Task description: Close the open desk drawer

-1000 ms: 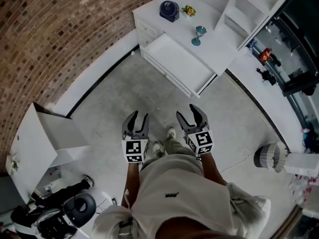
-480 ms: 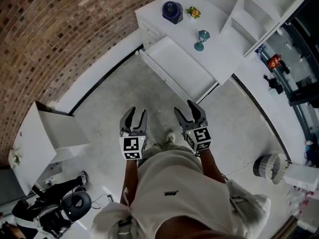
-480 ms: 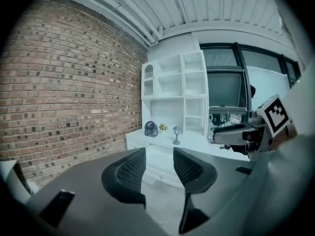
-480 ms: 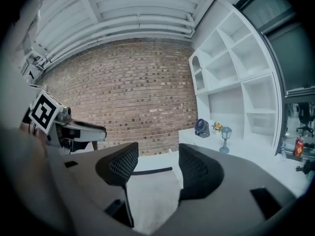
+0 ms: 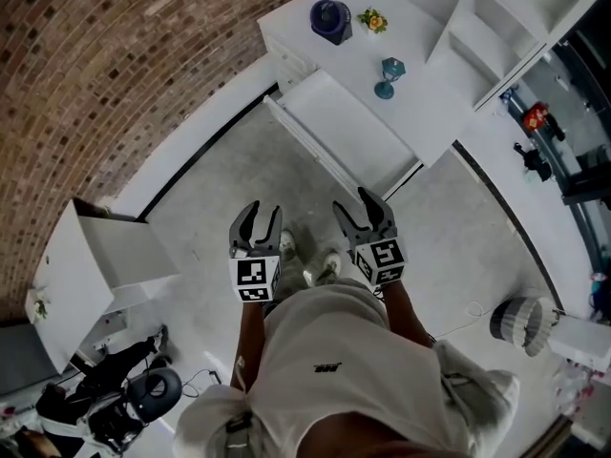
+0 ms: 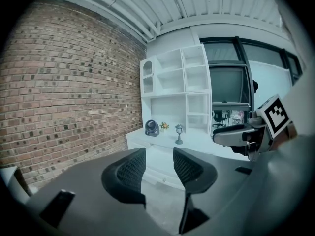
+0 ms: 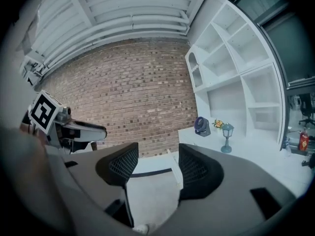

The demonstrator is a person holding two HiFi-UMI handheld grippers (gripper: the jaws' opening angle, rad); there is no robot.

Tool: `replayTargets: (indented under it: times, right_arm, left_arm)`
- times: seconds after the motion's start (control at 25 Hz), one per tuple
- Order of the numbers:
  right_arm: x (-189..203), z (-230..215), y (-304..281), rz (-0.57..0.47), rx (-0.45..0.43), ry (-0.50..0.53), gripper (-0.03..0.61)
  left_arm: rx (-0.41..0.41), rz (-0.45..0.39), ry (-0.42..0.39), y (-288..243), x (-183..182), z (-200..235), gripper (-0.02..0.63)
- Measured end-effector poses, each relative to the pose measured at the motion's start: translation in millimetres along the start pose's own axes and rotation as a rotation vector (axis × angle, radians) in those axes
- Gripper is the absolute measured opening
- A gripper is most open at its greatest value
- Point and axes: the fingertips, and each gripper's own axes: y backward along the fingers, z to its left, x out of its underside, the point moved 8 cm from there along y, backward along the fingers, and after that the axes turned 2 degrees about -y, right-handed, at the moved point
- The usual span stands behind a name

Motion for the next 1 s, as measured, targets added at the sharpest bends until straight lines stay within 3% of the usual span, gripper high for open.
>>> replayTargets:
  times: [0.4,1.0]
  right_arm:
    - [-7.8,-1.4,-50.7,0.011,0.092,0.004,0.258]
    - [-8.6,35.7,-136.4,0.050,0.289,-0.004,0.256]
  left_arm:
    - [0.083,-0.019,-0.003,-50.6,-2.1,49.1,0.187]
    - [0.296,-0.039,-0.009,-125.6,2.7,150.5,0.187]
